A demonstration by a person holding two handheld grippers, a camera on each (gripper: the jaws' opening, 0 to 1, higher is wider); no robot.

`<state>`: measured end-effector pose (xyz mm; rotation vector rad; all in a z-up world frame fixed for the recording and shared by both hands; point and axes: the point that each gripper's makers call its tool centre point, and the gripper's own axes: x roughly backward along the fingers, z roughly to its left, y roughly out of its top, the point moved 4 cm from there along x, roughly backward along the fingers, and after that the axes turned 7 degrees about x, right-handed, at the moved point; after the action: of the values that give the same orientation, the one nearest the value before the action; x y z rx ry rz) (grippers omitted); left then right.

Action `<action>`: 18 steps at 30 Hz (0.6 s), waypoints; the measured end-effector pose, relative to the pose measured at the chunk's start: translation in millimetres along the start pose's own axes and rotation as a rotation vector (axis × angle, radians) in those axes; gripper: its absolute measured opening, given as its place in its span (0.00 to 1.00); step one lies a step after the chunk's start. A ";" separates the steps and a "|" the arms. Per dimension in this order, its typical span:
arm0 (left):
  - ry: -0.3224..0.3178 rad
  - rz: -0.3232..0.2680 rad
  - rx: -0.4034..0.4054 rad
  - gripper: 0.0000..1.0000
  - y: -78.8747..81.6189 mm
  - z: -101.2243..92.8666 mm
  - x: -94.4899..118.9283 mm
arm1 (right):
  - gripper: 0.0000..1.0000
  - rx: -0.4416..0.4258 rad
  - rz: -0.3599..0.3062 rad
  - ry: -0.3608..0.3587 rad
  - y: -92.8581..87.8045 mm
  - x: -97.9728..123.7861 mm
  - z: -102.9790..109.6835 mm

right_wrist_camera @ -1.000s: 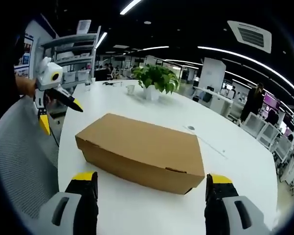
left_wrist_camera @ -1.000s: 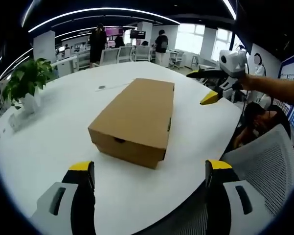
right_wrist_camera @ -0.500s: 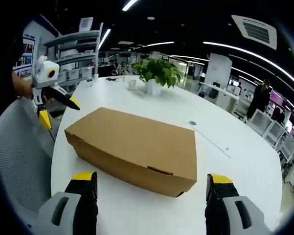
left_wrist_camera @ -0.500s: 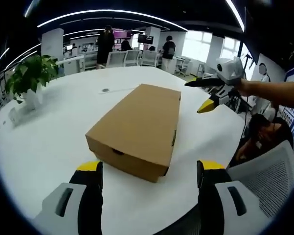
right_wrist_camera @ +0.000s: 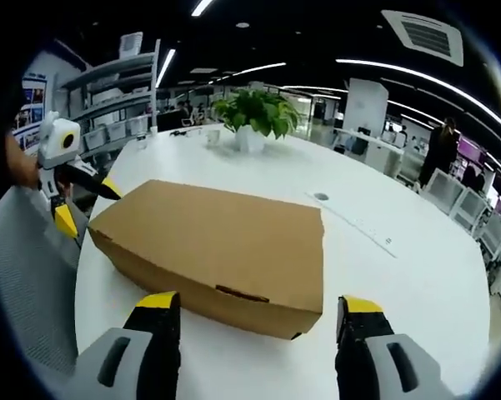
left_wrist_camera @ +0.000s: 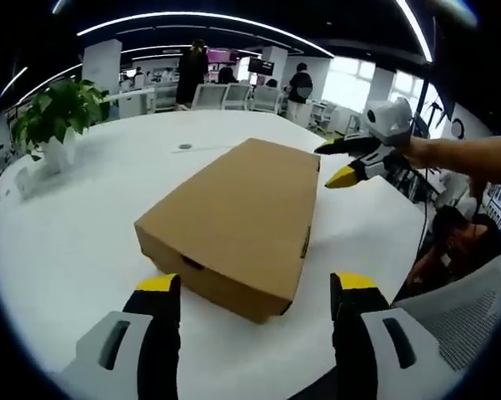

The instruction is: Operate the shoe box by opening the lid, removing the specified soft item, and placing it in the target area until the item is outside and the box remains undamaged.

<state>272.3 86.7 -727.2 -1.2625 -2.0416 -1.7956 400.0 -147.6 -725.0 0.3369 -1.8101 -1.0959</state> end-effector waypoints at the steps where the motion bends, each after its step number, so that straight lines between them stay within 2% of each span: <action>1: 0.001 0.000 0.001 0.74 0.4 0.1 -0.8 | 0.75 -0.009 -0.003 0.002 0.3 -0.4 0.8; 5: 0.002 -0.001 0.004 0.72 1.2 2.2 -6.3 | 0.66 0.000 0.021 0.018 -3.6 -2.6 5.4; 10: 0.008 0.024 0.024 0.61 -4.6 10.4 -8.4 | 0.66 -0.003 0.021 0.008 -5.4 -3.4 4.0; 12: 0.006 0.029 0.061 0.60 -7.0 12.0 -9.8 | 0.66 -0.003 0.020 0.004 -5.7 -4.3 3.7; 18: 0.002 0.035 0.023 0.55 -5.5 6.5 -9.5 | 0.65 -0.032 0.001 -0.019 -3.9 -4.1 4.1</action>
<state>277.4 88.0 -738.8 -1.2819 -2.0202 -1.7520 397.8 -144.9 -731.1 0.3076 -1.8075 -1.1298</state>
